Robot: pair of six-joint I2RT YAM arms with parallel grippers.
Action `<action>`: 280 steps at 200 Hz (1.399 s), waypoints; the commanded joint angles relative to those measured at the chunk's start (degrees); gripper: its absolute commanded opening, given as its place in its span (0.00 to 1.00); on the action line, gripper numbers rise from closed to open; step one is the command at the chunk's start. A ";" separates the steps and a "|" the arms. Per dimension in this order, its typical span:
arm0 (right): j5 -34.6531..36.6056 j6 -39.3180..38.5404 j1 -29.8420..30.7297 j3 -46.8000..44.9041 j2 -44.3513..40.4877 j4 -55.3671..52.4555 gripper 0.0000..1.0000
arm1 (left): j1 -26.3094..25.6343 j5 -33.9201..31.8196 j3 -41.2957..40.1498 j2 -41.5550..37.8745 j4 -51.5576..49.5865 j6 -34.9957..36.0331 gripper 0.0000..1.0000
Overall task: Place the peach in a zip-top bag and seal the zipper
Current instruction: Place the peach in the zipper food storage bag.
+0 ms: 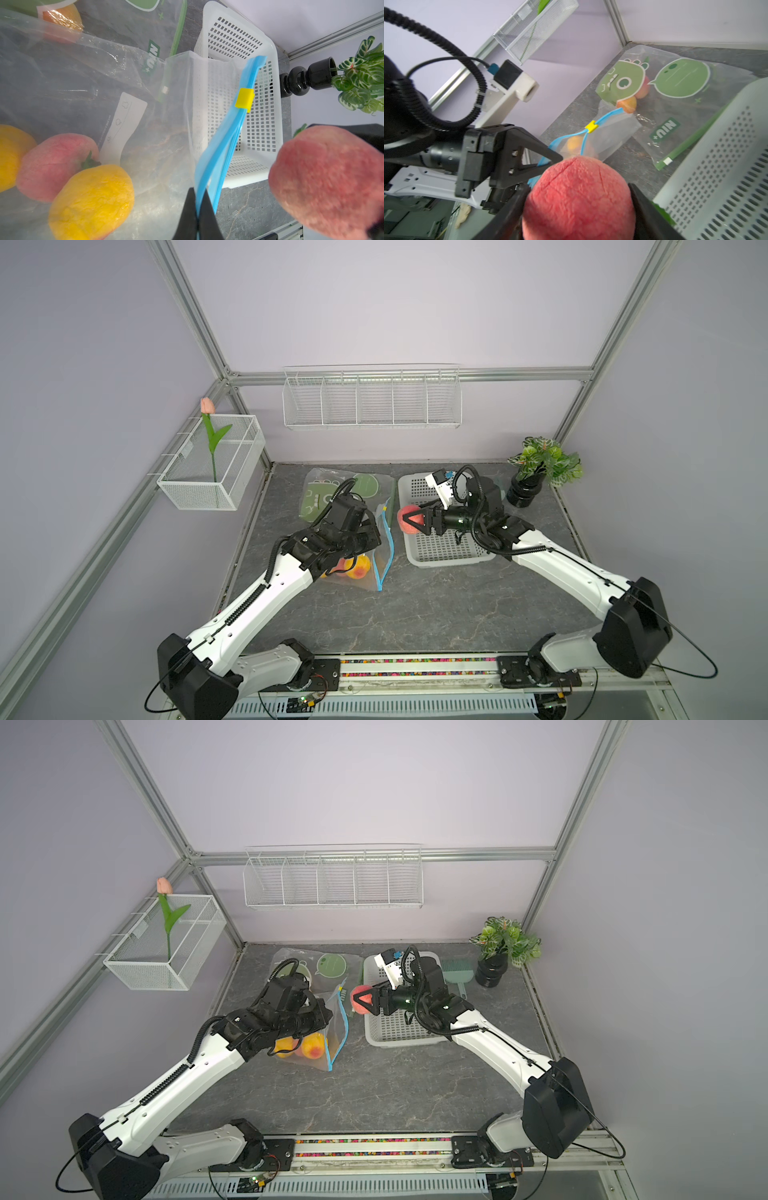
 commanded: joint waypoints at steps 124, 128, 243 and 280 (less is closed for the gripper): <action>-3.26 10.33 7.09 -4.52 6.30 15.60 0.67 | -0.28 -3.68 4.14 1.00 0.21 -3.72 0.00; -3.24 10.30 7.09 -4.61 6.46 15.51 0.67 | -0.28 -3.63 4.23 0.99 0.19 -3.71 0.00; -1.99 6.87 8.74 -0.26 11.43 6.77 0.67 | -0.28 -1.21 3.22 0.23 2.49 -4.86 0.00; -2.09 9.45 9.01 0.45 12.24 9.44 0.67 | -0.30 -0.39 1.32 -0.48 3.54 -5.64 0.00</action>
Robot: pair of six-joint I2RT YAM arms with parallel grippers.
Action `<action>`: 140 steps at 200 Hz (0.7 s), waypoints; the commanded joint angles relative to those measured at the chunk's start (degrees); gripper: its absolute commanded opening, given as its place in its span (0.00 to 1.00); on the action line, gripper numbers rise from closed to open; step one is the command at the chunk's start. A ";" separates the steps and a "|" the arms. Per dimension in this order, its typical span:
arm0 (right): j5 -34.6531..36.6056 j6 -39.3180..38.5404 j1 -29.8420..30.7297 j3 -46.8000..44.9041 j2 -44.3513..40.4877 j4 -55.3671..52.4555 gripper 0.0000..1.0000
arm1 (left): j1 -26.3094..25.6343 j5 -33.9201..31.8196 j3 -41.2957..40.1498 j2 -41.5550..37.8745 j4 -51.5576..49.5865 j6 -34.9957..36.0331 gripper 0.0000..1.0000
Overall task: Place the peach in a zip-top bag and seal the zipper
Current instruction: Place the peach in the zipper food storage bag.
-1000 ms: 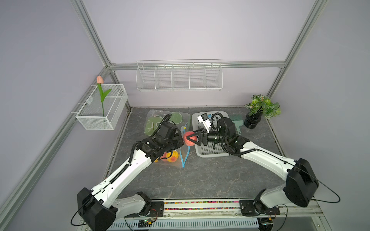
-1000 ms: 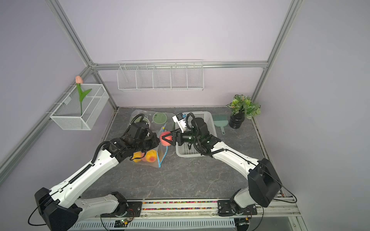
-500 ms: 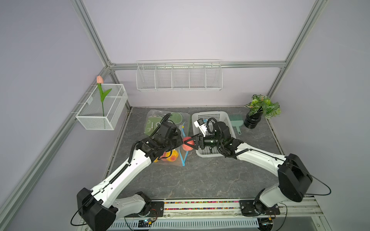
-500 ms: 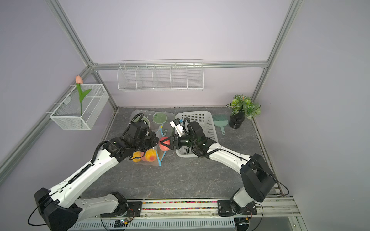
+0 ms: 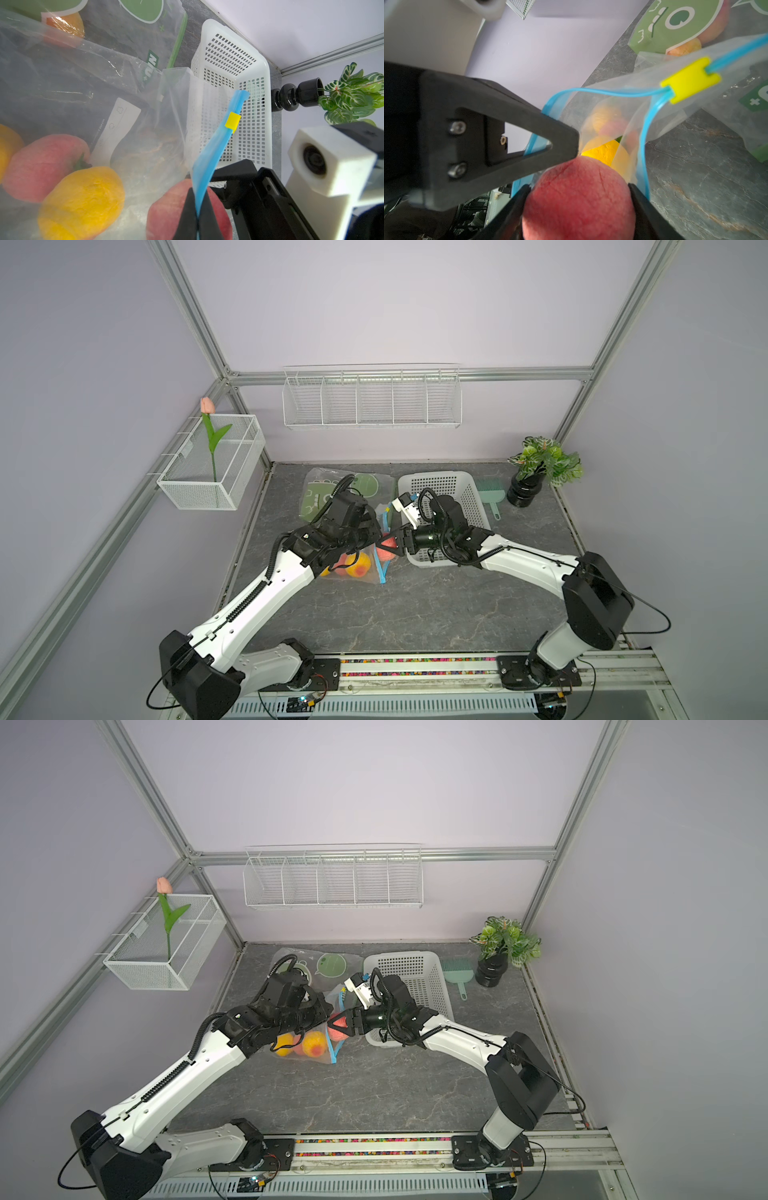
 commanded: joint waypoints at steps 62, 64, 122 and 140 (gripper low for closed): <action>5.19 8.62 1.37 0.88 3.97 9.12 0.67 | -0.37 1.24 -1.71 -2.28 2.80 -2.96 0.00; 5.40 8.65 1.45 0.92 4.01 9.05 0.67 | -0.37 1.22 -1.77 -2.33 2.79 -2.97 0.00; 12.42 4.49 3.91 2.35 4.41 3.07 0.72 | -0.37 0.55 -1.80 -3.25 2.35 -3.21 0.00; 13.12 3.17 4.50 3.08 4.55 1.76 0.78 | -0.42 0.91 -1.63 -3.17 2.20 -3.12 0.00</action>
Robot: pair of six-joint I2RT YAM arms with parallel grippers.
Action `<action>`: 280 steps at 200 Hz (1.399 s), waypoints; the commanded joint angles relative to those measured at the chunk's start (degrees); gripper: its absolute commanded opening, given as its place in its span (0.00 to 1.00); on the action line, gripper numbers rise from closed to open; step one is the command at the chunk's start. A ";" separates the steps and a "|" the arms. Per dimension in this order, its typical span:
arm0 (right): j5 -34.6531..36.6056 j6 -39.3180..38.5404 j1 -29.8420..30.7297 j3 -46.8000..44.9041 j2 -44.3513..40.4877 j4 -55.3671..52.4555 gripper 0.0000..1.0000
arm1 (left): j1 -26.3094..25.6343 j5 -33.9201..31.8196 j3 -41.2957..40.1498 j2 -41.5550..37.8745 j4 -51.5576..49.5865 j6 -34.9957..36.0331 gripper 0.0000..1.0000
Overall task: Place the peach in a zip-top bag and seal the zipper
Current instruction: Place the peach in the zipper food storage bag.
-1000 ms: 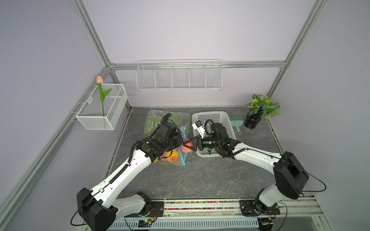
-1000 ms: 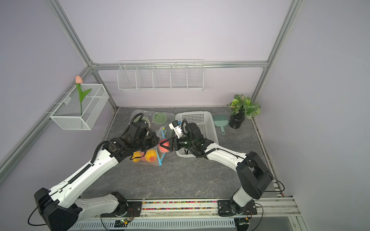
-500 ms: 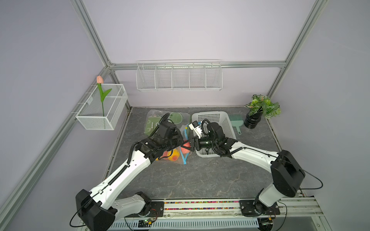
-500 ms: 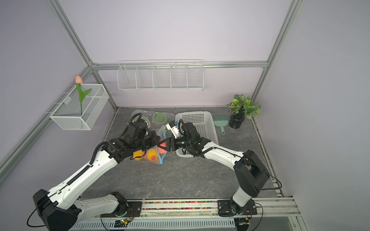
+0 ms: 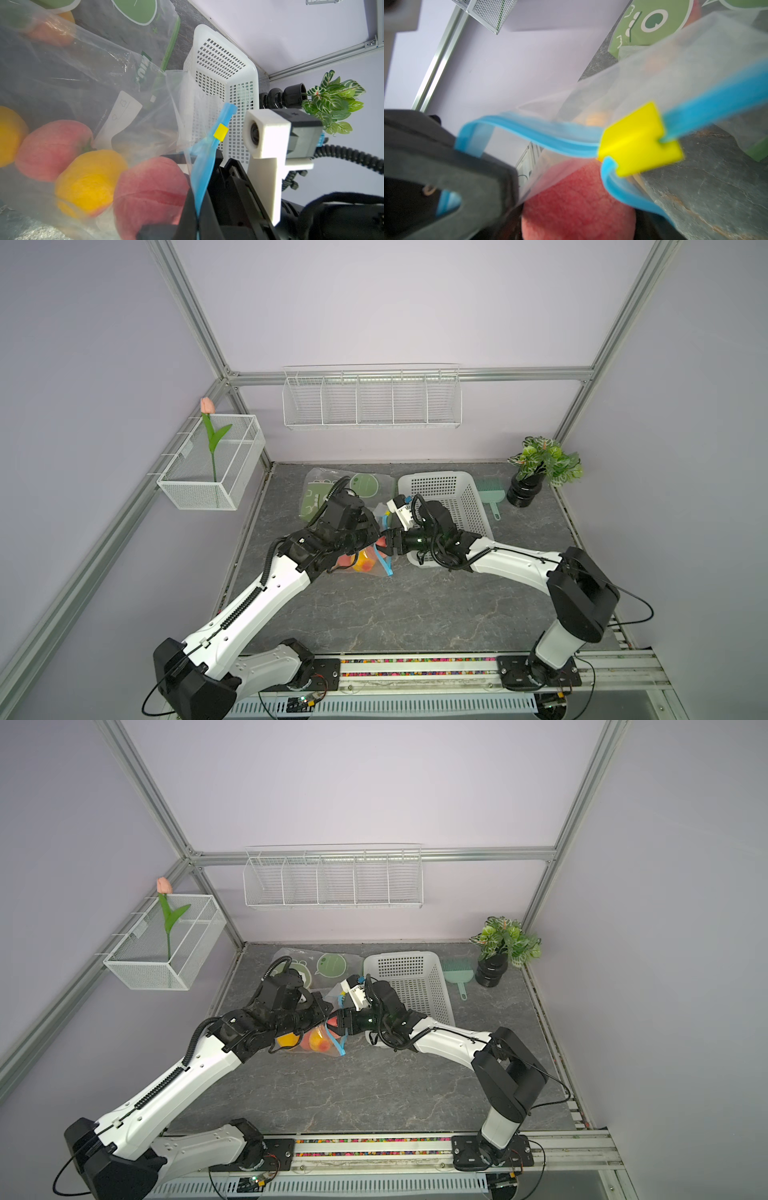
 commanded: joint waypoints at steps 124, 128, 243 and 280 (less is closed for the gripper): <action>7.77 -11.06 2.29 4.38 -3.73 -8.37 0.89 | -0.36 -1.26 -0.71 -2.58 -1.66 0.06 0.00; 8.07 -11.32 2.27 4.54 -3.96 -8.81 0.88 | -0.29 -1.27 -0.70 -2.59 -1.66 0.26 0.00; 16.67 -22.21 0.67 8.15 -10.30 -27.02 0.75 | -0.34 -0.59 1.05 -1.24 -4.14 4.40 0.00; 15.05 -22.75 0.56 9.72 -7.62 -28.43 0.69 | -0.28 0.35 1.30 -1.00 -4.04 4.69 0.00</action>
